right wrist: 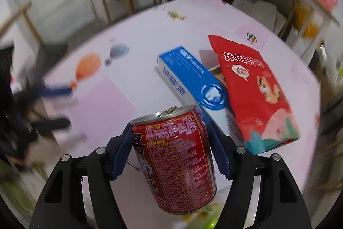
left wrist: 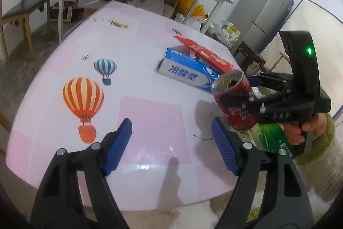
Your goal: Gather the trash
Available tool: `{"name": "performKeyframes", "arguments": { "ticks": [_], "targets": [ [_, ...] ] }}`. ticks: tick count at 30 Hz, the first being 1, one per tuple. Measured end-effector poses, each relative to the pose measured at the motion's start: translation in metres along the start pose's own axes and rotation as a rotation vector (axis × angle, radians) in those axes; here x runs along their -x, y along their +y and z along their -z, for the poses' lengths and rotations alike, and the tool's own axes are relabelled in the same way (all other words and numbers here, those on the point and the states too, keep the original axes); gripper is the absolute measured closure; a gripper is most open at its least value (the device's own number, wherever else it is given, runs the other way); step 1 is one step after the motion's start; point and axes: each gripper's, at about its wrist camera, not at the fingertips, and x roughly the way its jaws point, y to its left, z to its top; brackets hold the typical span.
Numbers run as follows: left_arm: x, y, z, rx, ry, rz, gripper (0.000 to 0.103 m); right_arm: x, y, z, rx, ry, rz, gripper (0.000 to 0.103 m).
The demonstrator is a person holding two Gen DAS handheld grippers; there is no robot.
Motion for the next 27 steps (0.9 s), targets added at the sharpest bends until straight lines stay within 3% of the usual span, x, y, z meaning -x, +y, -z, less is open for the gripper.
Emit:
{"name": "performKeyframes", "arguments": {
  "ticks": [6,11,14,22,27],
  "targets": [
    [0.007,-0.009,0.009,-0.020,-0.002,0.022,0.030,0.009,-0.014,0.006,-0.163,-0.089,-0.064,0.037],
    [0.004,-0.025,0.010,-0.051,0.008,0.047,0.030,0.016,-0.020,0.020,-0.246,-0.118,-0.056,0.037],
    [0.001,-0.036,0.011,-0.077,0.010,0.068,0.030,0.023,-0.020,0.029,-0.277,-0.137,-0.043,0.037],
    [-0.014,-0.069,0.010,-0.156,0.023,0.120,0.030,0.029,-0.027,0.026,-0.350,-0.205,-0.123,0.037],
    [-0.029,-0.075,0.005,-0.163,0.018,0.100,0.028,0.015,-0.023,0.021,-0.356,-0.172,-0.188,0.037]
  ]
}}
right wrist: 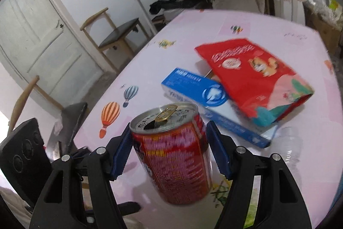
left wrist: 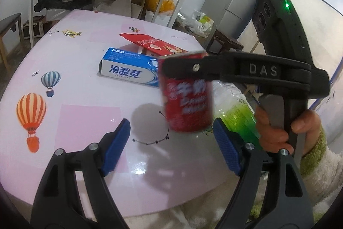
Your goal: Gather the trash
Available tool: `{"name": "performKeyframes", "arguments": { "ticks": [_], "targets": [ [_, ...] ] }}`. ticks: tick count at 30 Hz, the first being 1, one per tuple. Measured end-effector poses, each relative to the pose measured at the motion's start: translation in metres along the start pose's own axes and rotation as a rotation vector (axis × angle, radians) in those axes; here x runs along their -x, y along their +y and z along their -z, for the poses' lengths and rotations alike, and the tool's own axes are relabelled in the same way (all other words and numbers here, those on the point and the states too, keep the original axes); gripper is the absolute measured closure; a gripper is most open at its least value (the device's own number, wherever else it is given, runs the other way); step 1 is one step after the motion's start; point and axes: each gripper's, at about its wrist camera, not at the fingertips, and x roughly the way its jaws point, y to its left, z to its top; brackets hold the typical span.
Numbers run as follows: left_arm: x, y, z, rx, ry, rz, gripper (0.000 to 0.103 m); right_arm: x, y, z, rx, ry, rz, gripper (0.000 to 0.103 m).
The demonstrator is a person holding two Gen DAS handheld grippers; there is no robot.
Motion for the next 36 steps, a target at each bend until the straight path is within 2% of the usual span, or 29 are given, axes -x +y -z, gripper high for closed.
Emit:
{"name": "performKeyframes", "arguments": {
  "ticks": [8,12,16,20,24,27,29,32,36],
  "targets": [
    [-0.022,-0.005,-0.003,-0.042,0.023,-0.051,0.028,-0.002,0.003,0.004,0.016,0.043,-0.005,0.037],
    [-0.023,0.000,-0.001,-0.023,0.036,-0.056,0.028,0.001,0.005,0.004,0.031,0.047,0.008,0.037],
    [-0.021,0.006,0.000,-0.001,0.035,-0.062,0.028,-0.001,0.012,0.002,0.072,0.050,0.076,0.036],
    [-0.015,0.009,0.002,0.013,0.025,-0.063,0.028,-0.003,0.017,-0.001,0.086,0.058,0.085,0.033],
    [-0.010,0.009,0.004,0.018,0.021,-0.061,0.028,-0.012,0.023,-0.005,0.114,0.070,0.158,0.030],
    [-0.009,0.009,0.006,0.022,0.023,-0.062,0.028,-0.021,0.022,-0.007,0.105,0.086,0.182,0.030],
    [-0.008,0.008,0.008,0.024,0.020,-0.060,0.028,-0.022,0.020,-0.007,0.087,0.088,0.173,0.037],
    [-0.003,0.005,0.009,0.019,0.014,-0.058,0.028,-0.015,0.016,-0.007,0.046,0.072,0.155,0.037],
    [0.000,-0.001,0.010,0.012,0.013,-0.043,0.028,0.027,0.007,-0.010,-0.018,-0.025,0.099,0.037]
  ]
}}
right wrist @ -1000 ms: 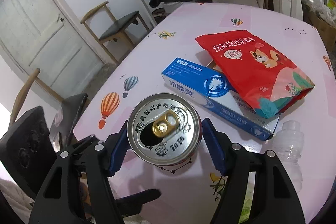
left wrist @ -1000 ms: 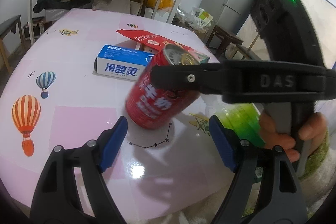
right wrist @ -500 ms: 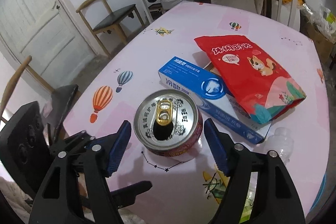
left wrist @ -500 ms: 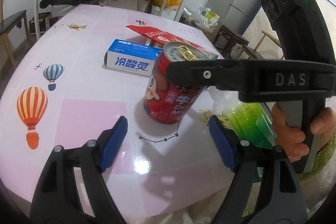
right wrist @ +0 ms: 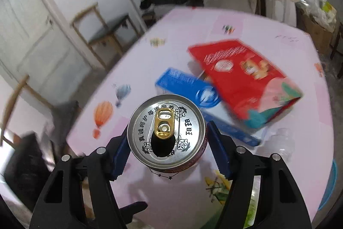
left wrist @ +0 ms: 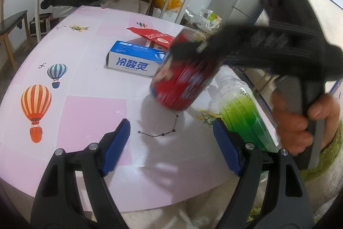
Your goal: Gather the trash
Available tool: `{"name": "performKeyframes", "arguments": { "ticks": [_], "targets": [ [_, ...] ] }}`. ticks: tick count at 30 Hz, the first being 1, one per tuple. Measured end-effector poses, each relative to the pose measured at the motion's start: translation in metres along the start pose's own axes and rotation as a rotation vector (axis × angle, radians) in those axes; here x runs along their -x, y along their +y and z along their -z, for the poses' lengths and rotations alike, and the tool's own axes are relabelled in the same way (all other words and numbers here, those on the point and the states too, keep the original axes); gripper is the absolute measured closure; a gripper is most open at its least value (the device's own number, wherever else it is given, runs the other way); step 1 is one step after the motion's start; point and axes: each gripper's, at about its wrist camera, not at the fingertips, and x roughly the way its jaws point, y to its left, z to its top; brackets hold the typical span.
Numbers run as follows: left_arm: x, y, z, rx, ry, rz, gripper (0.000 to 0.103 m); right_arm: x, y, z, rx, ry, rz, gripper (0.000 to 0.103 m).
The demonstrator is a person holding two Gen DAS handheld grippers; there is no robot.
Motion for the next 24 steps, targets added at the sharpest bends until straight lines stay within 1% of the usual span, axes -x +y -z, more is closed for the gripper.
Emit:
{"name": "performKeyframes", "arguments": {
  "ticks": [2,4,6,7,11,13,15,17,19,21,23,24],
  "targets": [
    [-0.001,-0.004,-0.001,-0.001,0.006,0.014,0.028,0.030,-0.009,-0.002,-0.025,-0.071,0.015,0.037],
    [-0.002,-0.008,-0.002,-0.003,0.013,0.027,0.028,0.065,-0.024,0.000,-0.058,-0.149,0.055,0.037],
    [-0.006,-0.015,-0.005,-0.008,0.023,0.049,0.027,0.089,-0.038,0.006,-0.085,-0.189,0.095,0.037],
    [-0.007,-0.018,-0.007,-0.012,0.025,0.060,0.027,0.102,-0.049,0.011,-0.106,-0.203,0.129,0.037],
    [-0.015,-0.034,-0.013,-0.016,0.038,0.104,0.027,0.124,-0.078,0.031,-0.168,-0.202,0.217,0.037],
    [-0.019,-0.041,-0.016,-0.017,0.045,0.126,0.027,0.127,-0.093,0.044,-0.213,-0.180,0.232,0.037],
    [-0.022,-0.049,-0.017,-0.021,0.051,0.141,0.027,0.129,-0.101,0.054,-0.251,-0.164,0.204,0.037],
    [-0.021,-0.052,-0.017,-0.023,0.047,0.147,0.027,0.131,-0.103,0.057,-0.274,-0.164,0.137,0.037],
    [-0.020,-0.052,-0.016,-0.025,0.047,0.140,0.027,0.126,-0.096,0.052,-0.265,-0.164,0.076,0.037],
    [-0.018,-0.049,-0.012,-0.026,0.052,0.117,0.027,0.114,-0.081,0.044,-0.225,-0.150,0.035,0.037],
    [-0.015,-0.044,-0.009,-0.027,0.052,0.086,0.027,0.091,-0.059,0.034,-0.148,-0.115,-0.001,0.037],
    [-0.012,-0.041,-0.006,-0.030,0.050,0.065,0.027,0.080,-0.047,0.030,-0.105,-0.112,-0.015,0.037]
  ]
}}
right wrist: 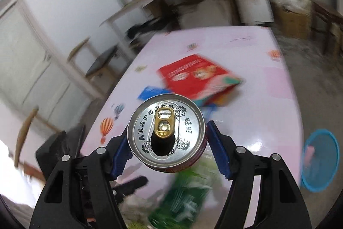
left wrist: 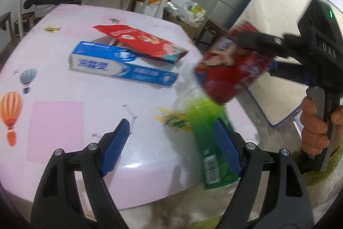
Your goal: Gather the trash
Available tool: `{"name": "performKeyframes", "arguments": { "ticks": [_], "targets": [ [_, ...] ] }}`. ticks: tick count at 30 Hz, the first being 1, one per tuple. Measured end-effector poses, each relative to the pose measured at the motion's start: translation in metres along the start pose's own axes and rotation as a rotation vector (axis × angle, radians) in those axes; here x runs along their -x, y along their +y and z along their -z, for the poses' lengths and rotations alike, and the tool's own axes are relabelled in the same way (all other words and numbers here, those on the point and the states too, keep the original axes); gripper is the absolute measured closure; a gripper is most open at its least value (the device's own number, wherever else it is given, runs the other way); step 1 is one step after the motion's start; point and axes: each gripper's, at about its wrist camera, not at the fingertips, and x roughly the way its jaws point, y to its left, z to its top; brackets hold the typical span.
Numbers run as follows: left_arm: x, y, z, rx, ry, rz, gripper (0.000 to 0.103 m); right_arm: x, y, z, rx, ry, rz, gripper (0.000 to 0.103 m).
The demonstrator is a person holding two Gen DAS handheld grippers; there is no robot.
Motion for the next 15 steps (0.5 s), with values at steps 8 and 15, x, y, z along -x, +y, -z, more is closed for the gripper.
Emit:
{"name": "performKeyframes", "arguments": {
  "ticks": [8,15],
  "targets": [
    [0.018,0.027,0.017,0.037,-0.013,-0.115,0.027,-0.078,0.049,0.002,0.155,0.154,-0.013,0.037],
    [0.011,0.040,0.018,0.059,-0.009,-0.113,0.027,-0.112,0.057,0.010,0.219,0.267,0.077,0.036]
  ]
}}
